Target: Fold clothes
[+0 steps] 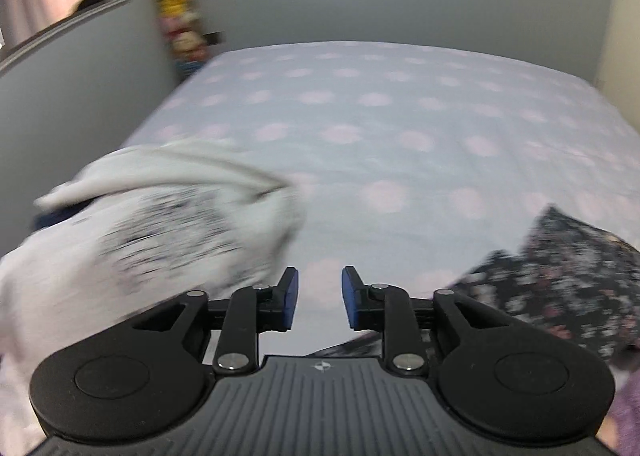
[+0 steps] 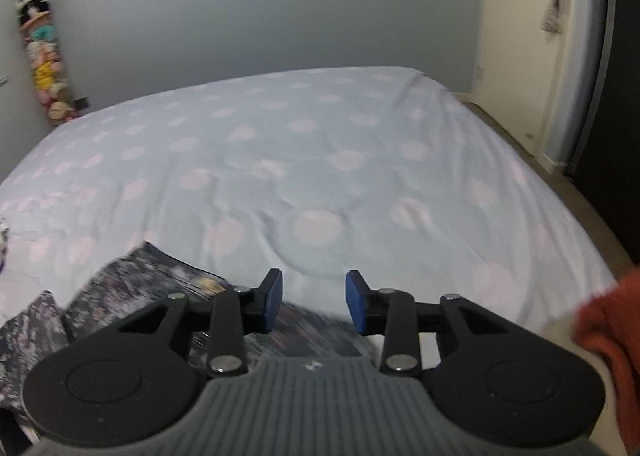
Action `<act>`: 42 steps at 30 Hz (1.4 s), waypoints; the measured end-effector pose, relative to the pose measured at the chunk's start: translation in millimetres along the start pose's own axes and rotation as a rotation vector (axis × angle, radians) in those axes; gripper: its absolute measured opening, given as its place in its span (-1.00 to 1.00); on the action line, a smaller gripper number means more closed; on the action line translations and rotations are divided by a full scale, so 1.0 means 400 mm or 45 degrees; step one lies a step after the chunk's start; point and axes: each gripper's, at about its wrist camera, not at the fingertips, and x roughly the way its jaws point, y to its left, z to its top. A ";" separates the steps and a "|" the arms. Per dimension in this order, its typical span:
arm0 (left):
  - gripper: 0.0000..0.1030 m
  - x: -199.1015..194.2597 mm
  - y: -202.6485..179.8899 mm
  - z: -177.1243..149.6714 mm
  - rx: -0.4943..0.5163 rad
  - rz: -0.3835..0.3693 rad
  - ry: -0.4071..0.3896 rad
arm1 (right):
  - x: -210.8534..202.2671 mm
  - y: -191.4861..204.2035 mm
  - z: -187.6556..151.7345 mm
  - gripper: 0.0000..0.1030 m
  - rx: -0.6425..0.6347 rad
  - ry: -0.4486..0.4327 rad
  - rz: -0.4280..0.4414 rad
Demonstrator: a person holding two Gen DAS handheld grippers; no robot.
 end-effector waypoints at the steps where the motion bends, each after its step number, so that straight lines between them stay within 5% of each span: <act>1: -0.50 -0.010 0.038 -0.013 -0.027 0.035 0.001 | 0.030 0.029 0.016 -0.23 -0.022 0.010 0.023; 5: -0.29 -0.051 0.191 -0.075 -0.139 0.190 0.014 | 0.129 0.158 0.029 -0.20 -0.107 0.079 0.127; 11: -0.06 -0.013 0.318 -0.184 -0.260 0.290 0.054 | 0.251 0.338 0.037 -0.04 -0.178 0.165 0.252; 18: -0.03 0.035 0.463 -0.311 -0.399 0.401 0.099 | 0.384 0.487 0.055 0.27 -0.283 0.178 0.290; 24: -0.03 0.117 0.478 -0.345 -0.467 0.392 0.083 | 0.493 0.527 0.067 0.35 -0.329 0.202 0.293; 31: -0.39 0.137 0.442 -0.328 -0.453 0.444 0.088 | 0.617 0.506 0.083 0.54 -0.344 0.250 0.240; 36: -0.58 0.123 0.432 -0.318 -0.478 0.484 0.097 | 0.706 0.503 0.070 0.54 -0.244 0.372 0.341; 39: -0.69 0.104 0.427 -0.307 -0.484 0.489 0.104 | 0.725 0.522 0.042 0.28 -0.238 0.412 0.382; 42: -0.76 0.070 0.414 -0.284 -0.472 0.482 0.078 | 0.700 0.553 0.019 -0.41 -0.348 0.385 0.377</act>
